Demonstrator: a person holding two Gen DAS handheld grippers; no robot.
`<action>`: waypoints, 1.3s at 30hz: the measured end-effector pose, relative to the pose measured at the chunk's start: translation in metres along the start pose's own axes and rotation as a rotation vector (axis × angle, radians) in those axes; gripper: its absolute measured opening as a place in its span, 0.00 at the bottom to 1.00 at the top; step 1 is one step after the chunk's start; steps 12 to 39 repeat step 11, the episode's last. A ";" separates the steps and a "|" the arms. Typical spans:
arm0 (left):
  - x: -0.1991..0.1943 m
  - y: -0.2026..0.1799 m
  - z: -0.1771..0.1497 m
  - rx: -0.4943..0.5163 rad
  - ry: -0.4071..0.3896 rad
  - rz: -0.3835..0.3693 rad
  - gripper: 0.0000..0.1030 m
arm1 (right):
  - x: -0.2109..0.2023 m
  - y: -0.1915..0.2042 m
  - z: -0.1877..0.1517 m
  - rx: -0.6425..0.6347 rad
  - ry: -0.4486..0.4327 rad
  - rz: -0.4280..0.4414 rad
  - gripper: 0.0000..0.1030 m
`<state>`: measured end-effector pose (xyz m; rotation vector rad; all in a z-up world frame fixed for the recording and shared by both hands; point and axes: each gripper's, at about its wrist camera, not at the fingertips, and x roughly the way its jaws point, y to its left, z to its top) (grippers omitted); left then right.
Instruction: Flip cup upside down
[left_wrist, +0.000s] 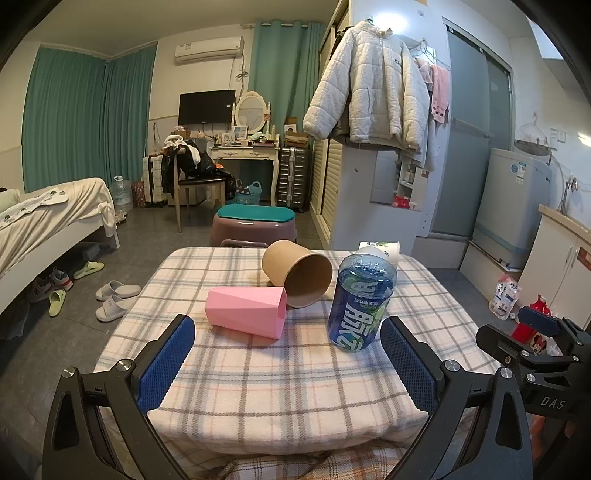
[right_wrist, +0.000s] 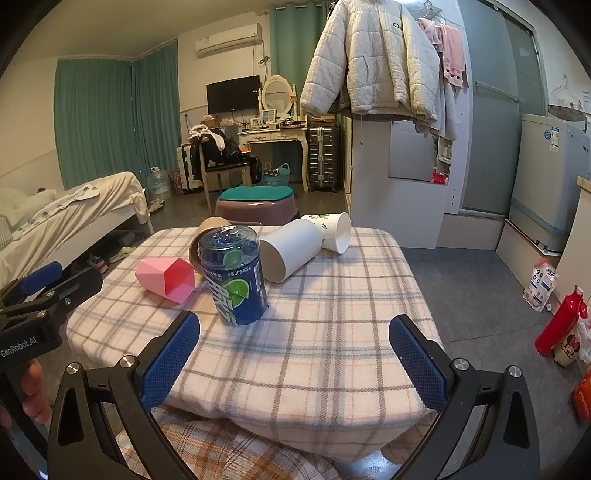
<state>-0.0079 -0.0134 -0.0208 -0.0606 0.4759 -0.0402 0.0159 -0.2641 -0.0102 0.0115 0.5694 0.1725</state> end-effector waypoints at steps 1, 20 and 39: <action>0.000 -0.001 0.000 0.000 -0.001 -0.001 1.00 | 0.000 0.000 0.000 0.000 0.001 0.000 1.00; -0.002 0.000 -0.001 0.000 -0.005 0.010 1.00 | 0.000 0.000 -0.002 0.000 0.006 0.000 1.00; -0.002 0.000 -0.001 0.000 -0.005 0.010 1.00 | 0.000 0.000 -0.002 0.000 0.006 0.000 1.00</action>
